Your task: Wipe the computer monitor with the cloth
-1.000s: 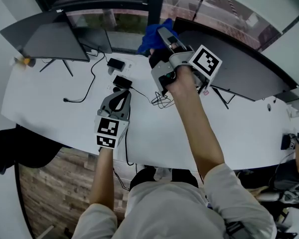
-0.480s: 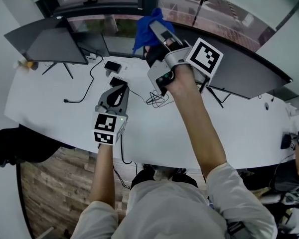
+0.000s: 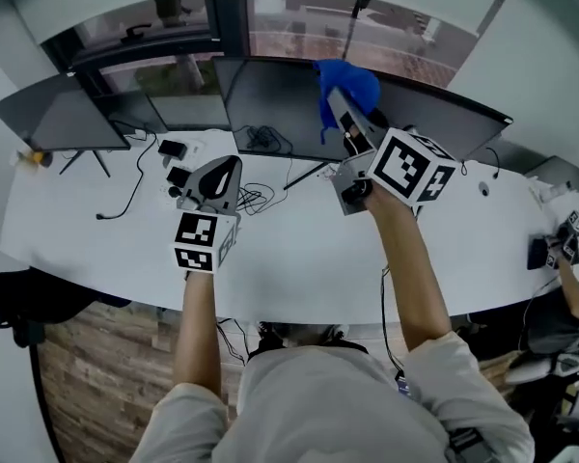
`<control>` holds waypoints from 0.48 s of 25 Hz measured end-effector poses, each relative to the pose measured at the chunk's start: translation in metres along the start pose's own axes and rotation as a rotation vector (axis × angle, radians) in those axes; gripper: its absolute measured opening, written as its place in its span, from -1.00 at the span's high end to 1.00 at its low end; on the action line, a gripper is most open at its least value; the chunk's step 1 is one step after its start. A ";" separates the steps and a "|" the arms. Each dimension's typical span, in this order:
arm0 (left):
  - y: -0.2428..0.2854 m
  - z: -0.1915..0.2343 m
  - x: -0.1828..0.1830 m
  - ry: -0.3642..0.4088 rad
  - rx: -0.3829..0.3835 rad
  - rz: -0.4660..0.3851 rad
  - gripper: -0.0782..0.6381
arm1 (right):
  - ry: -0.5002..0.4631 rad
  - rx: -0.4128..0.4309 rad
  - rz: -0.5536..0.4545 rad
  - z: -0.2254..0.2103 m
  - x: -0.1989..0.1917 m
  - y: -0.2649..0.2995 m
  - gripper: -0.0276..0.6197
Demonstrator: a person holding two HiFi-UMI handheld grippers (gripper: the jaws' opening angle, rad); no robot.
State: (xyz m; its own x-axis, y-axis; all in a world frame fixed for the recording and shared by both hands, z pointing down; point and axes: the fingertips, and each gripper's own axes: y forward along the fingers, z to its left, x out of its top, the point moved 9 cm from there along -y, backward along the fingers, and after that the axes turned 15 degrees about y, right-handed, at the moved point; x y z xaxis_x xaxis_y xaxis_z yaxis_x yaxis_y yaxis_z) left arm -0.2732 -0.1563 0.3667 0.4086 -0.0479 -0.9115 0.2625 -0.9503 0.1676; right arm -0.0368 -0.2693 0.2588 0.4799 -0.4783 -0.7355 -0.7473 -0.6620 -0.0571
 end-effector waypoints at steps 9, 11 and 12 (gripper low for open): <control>0.010 -0.045 0.059 0.036 -0.019 -0.081 0.73 | -0.627 -0.299 -0.042 -0.021 0.036 -0.129 0.64; 0.008 -0.051 0.066 0.037 -0.024 -0.090 0.73 | -0.690 -0.324 -0.032 -0.017 0.038 -0.150 0.64; 0.007 -0.054 0.070 0.037 -0.029 -0.096 0.73 | -0.720 -0.333 -0.024 -0.014 0.039 -0.159 0.64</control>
State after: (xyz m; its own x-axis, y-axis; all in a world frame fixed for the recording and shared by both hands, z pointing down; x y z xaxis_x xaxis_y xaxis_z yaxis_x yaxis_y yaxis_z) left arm -0.1952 -0.1499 0.3248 0.4125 0.0552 -0.9093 0.3270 -0.9406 0.0913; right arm 0.1070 -0.1910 0.2489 -0.0056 -0.0459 -0.9989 -0.5094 -0.8595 0.0423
